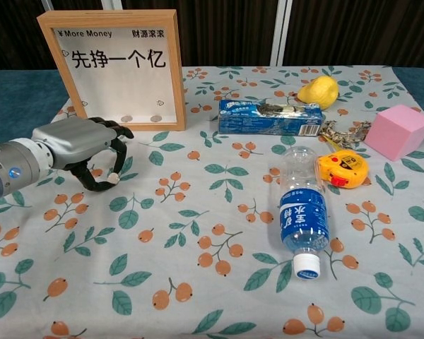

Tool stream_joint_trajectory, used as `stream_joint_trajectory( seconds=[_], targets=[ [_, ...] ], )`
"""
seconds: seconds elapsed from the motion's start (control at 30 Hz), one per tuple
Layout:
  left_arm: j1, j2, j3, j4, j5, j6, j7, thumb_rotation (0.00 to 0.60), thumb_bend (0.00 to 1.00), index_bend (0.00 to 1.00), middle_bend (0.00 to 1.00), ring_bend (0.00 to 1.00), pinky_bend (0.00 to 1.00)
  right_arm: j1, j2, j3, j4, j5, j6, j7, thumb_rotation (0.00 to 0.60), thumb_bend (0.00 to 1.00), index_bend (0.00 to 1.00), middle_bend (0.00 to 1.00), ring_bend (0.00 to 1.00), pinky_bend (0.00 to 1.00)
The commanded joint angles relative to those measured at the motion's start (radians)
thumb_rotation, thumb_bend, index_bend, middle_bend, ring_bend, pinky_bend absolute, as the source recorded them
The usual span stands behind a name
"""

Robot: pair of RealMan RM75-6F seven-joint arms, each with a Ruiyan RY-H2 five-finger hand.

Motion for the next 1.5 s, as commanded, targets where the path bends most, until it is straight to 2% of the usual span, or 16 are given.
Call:
stream_joint_trajectory(
  seconds=[0.03, 0.37, 0.73, 0.97, 1.1, 1.3, 1.5],
  targets=[
    [-0.001, -0.001, 0.002, -0.002, -0.001, -0.001, 0.006, 0.6, 0.14, 0.51, 0.09, 0.0, 0.01, -0.001, 0.001, 0.001, -0.001, 0.001, 0.002, -0.001, 0.6, 0.24, 0.01, 0.0, 0.0, 0.0],
    [-0.004, 0.0, 0.003, -0.014, 0.001, 0.003, 0.011, 0.6, 0.18, 0.55, 0.11, 0.0, 0.01, -0.002, 0.003, 0.001, -0.007, 0.0, 0.005, -0.001, 0.6, 0.24, 0.01, 0.0, 0.0, 0.0],
    [-0.006, -0.002, 0.003, -0.011, -0.009, -0.011, -0.002, 0.6, 0.31, 0.58, 0.12, 0.0, 0.01, 0.0, 0.0, -0.002, -0.007, -0.001, 0.0, -0.003, 0.6, 0.24, 0.01, 0.0, 0.0, 0.0],
    [-0.006, 0.013, -0.009, -0.036, -0.007, -0.003, -0.02, 0.6, 0.35, 0.58, 0.13, 0.0, 0.01, 0.003, -0.004, -0.005, -0.006, -0.002, -0.005, -0.01, 0.6, 0.24, 0.01, 0.0, 0.0, 0.0],
    [-0.007, 0.023, -0.015, -0.05, -0.008, -0.001, -0.03, 0.6, 0.42, 0.59, 0.14, 0.0, 0.01, 0.004, -0.005, -0.006, -0.007, -0.001, -0.006, -0.013, 0.6, 0.24, 0.01, 0.0, 0.0, 0.0],
    [-0.008, 0.031, -0.015, -0.061, -0.008, 0.0, -0.035, 0.6, 0.54, 0.67, 0.17, 0.0, 0.01, 0.005, -0.006, -0.006, -0.008, 0.003, -0.011, -0.015, 0.6, 0.24, 0.01, 0.0, 0.0, 0.0],
    [-0.007, 0.036, -0.015, -0.077, -0.009, 0.006, -0.035, 0.6, 0.55, 0.69, 0.18, 0.0, 0.01, 0.006, -0.009, -0.004, -0.006, 0.009, -0.01, -0.019, 0.6, 0.24, 0.01, 0.0, 0.0, 0.0]
  ],
)
